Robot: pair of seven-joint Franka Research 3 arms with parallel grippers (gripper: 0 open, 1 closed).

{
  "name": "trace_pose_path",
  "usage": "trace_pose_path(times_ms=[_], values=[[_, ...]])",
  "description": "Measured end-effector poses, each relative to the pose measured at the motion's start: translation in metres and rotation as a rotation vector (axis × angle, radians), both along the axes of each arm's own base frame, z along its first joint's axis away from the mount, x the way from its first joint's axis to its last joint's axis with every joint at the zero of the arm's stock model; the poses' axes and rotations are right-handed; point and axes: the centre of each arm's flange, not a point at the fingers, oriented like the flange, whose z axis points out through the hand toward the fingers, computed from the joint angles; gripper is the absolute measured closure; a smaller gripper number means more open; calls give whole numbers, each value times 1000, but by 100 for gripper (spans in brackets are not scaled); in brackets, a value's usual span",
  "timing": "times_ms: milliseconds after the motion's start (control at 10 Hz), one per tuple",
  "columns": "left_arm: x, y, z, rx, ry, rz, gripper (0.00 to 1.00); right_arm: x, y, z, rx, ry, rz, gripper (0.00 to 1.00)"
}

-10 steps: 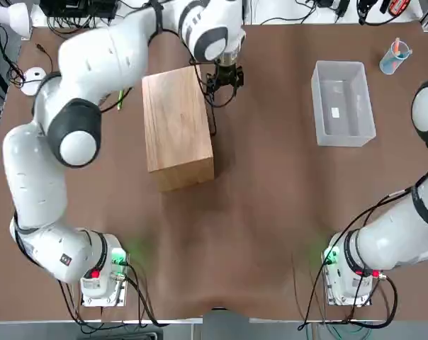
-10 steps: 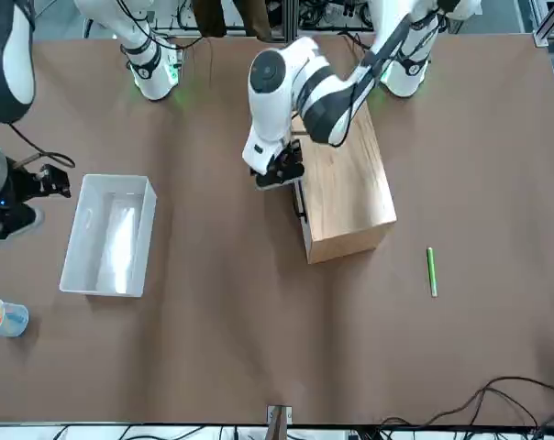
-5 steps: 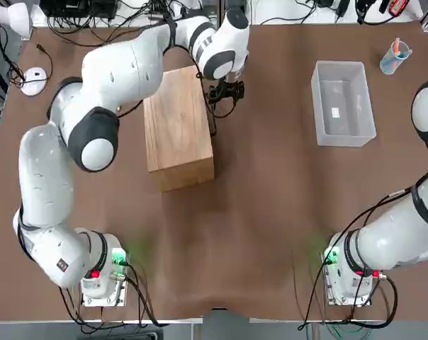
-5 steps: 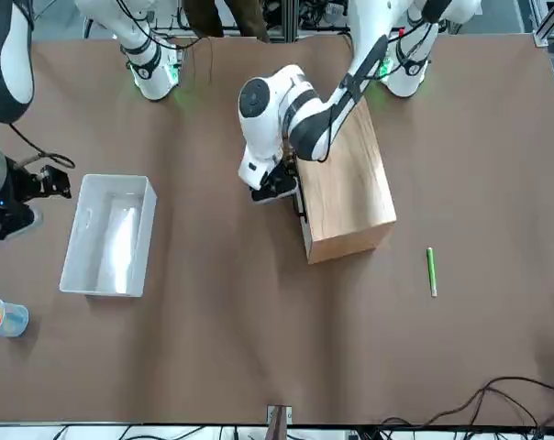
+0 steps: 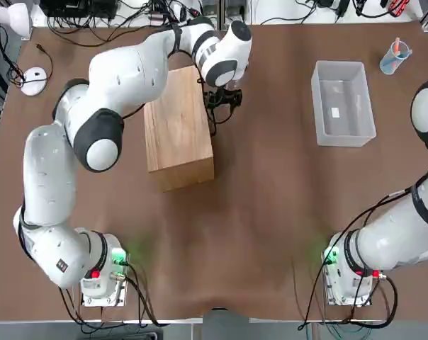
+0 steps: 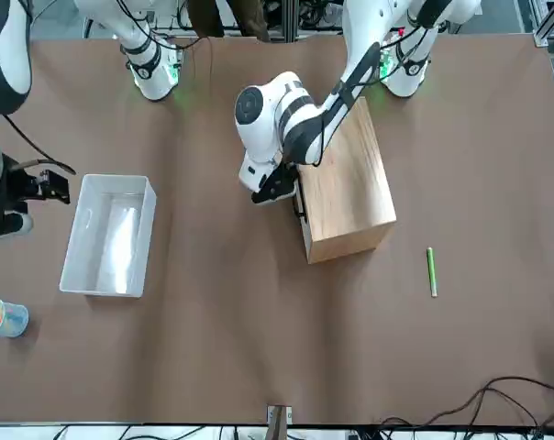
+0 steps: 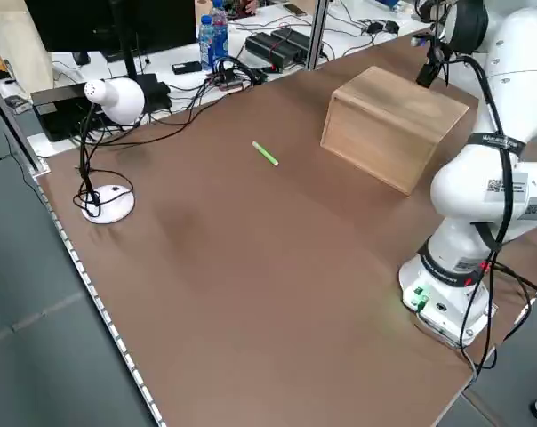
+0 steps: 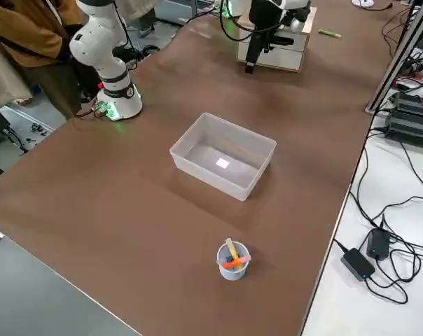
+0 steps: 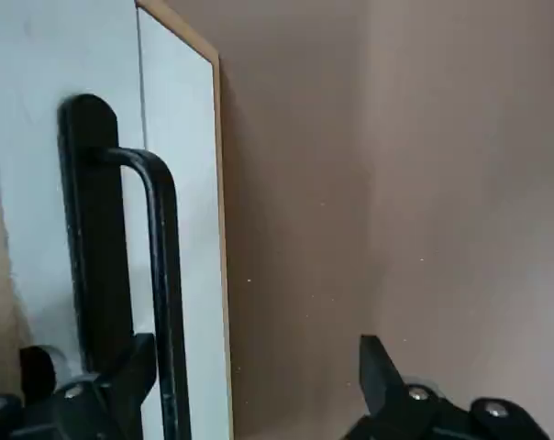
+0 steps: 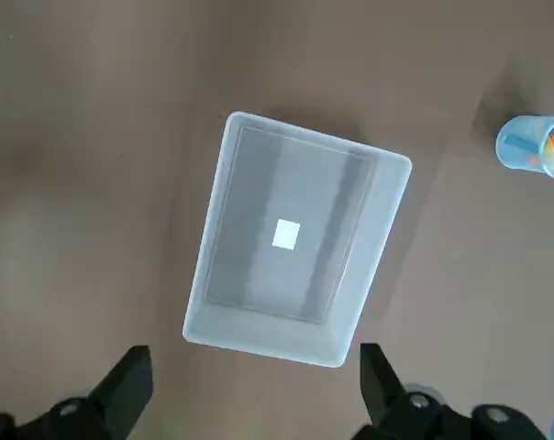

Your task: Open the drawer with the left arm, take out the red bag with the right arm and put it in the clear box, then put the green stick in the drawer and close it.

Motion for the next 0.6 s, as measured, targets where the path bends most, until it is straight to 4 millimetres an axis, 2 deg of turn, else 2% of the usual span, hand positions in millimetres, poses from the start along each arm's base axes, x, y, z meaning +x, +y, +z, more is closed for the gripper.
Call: trace_pose_path(times_ms=[400, 600], values=[[-1, -3, -7, 6, -7, -11, 5, 0, -4, 0, -1, -2, -13, 0], [2, -4, -2, -4, -23, 30, 36, 0, -4, 0, -1, -2, -15, 0]])
